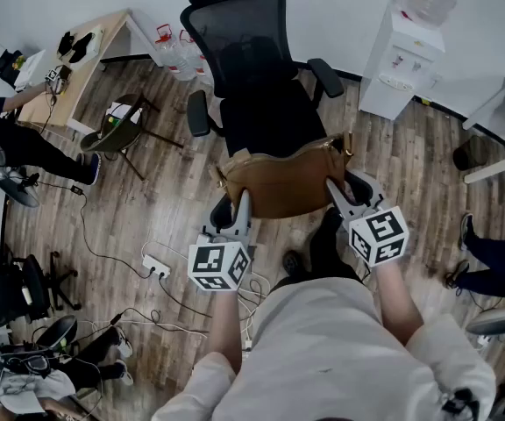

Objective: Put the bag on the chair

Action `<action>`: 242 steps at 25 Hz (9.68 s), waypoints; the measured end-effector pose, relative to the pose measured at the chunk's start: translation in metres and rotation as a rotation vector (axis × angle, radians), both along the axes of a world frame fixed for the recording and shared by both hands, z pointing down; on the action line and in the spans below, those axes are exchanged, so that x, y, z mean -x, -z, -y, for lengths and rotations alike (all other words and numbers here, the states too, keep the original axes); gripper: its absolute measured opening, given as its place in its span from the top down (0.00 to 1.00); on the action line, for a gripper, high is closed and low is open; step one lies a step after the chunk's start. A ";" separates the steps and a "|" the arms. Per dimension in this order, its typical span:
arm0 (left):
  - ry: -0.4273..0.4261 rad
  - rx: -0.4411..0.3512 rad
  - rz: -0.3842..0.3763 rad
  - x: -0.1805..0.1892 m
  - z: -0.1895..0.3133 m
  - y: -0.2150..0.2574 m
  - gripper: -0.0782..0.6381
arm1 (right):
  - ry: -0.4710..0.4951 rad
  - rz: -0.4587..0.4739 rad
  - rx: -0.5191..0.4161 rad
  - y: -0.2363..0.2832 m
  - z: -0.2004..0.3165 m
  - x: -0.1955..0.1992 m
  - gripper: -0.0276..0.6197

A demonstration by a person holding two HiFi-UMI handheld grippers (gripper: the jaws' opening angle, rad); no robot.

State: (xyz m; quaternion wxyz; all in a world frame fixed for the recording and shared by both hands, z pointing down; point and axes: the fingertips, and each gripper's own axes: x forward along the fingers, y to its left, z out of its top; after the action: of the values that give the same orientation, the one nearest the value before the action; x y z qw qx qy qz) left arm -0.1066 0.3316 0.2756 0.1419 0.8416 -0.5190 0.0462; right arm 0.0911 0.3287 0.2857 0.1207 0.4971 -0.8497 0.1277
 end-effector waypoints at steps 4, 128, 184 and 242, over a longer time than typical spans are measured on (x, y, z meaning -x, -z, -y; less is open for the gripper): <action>-0.007 -0.006 0.000 -0.004 -0.004 0.002 0.76 | -0.002 -0.008 -0.005 0.001 -0.003 -0.003 0.76; 0.023 0.139 0.009 0.024 0.397 -0.037 0.76 | 0.129 -0.075 0.146 -0.039 0.408 0.030 0.75; -0.018 0.344 0.086 0.043 0.517 -0.265 0.76 | 0.177 -0.198 0.296 -0.265 0.530 0.051 0.76; -0.045 0.346 0.323 0.059 0.636 -0.439 0.76 | 0.188 -0.323 0.364 -0.432 0.646 0.066 0.77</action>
State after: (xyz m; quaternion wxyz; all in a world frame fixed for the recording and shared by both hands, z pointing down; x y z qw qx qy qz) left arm -0.1652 -0.3045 0.7143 0.1979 0.7978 -0.5005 0.2716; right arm 0.0248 -0.3175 0.7178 0.3535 0.3999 -0.8251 0.1855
